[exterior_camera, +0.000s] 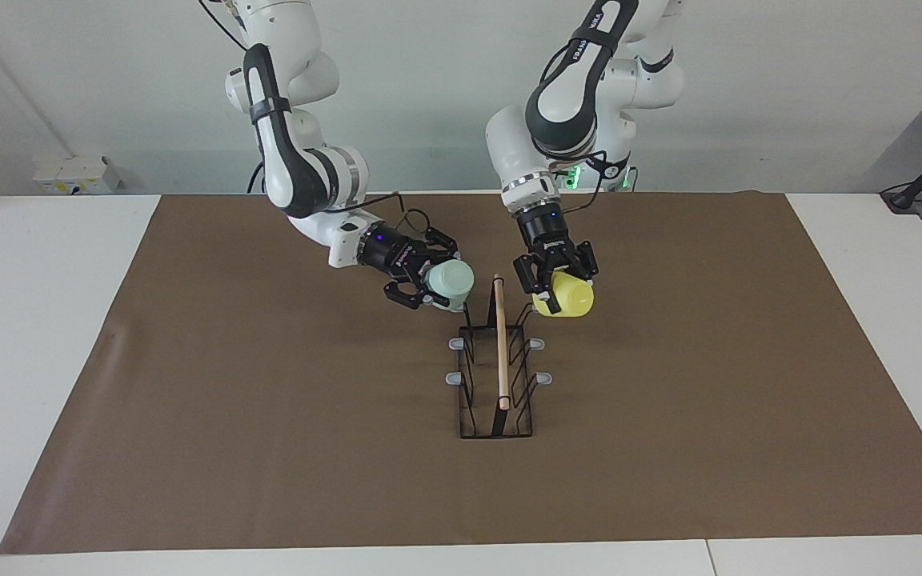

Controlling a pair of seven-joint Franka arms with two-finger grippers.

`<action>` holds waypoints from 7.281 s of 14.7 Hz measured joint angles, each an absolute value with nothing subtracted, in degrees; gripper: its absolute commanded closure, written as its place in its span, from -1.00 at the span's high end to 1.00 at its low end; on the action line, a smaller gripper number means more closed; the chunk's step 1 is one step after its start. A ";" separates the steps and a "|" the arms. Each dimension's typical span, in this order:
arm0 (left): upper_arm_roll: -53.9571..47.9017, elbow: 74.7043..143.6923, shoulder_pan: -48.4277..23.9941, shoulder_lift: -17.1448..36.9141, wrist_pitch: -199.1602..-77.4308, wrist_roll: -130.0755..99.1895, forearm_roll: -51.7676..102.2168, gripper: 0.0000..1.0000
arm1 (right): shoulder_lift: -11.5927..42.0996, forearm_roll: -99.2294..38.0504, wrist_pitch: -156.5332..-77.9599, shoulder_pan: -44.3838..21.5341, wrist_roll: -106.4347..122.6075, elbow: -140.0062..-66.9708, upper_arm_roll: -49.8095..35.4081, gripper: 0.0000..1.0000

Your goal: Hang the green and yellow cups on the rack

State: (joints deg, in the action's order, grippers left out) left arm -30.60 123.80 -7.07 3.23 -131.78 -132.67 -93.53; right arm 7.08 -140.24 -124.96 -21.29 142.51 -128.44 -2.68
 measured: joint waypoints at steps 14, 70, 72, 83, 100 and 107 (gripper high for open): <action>-35.31 124.40 -7.13 7.81 -124.59 -138.70 -96.56 1.00 | 12.31 -140.93 -123.57 -22.32 146.91 -127.15 -2.70 -1.00; 1.34 92.32 -6.53 -3.48 -92.31 8.27 -1.45 1.00 | 12.13 -54.72 -156.75 1.14 142.66 -115.54 -1.72 1.00; 1.38 87.88 -6.52 -1.12 -87.72 8.37 -1.35 1.00 | 12.68 -45.96 -156.42 2.18 137.79 -114.77 -1.69 1.00; 1.58 85.11 -5.47 -0.15 -83.92 8.50 0.98 1.00 | 10.71 4.21 -139.50 2.04 80.55 -109.06 -1.85 1.00; 1.48 85.50 -5.06 -0.32 -83.23 7.57 0.99 1.00 | -3.69 10.40 -101.11 -5.38 1.10 -99.67 -2.22 1.00; 1.46 85.76 -5.06 -0.54 -83.22 7.57 0.99 1.00 | -3.87 -0.28 -88.52 -0.06 -5.00 -92.88 -1.61 1.00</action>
State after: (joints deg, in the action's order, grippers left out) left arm 1.46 85.76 -5.06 -0.54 -83.22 7.57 0.99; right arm -3.87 -0.28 -88.52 -0.06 -5.00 -92.88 -1.61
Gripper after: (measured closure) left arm 0.000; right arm 0.000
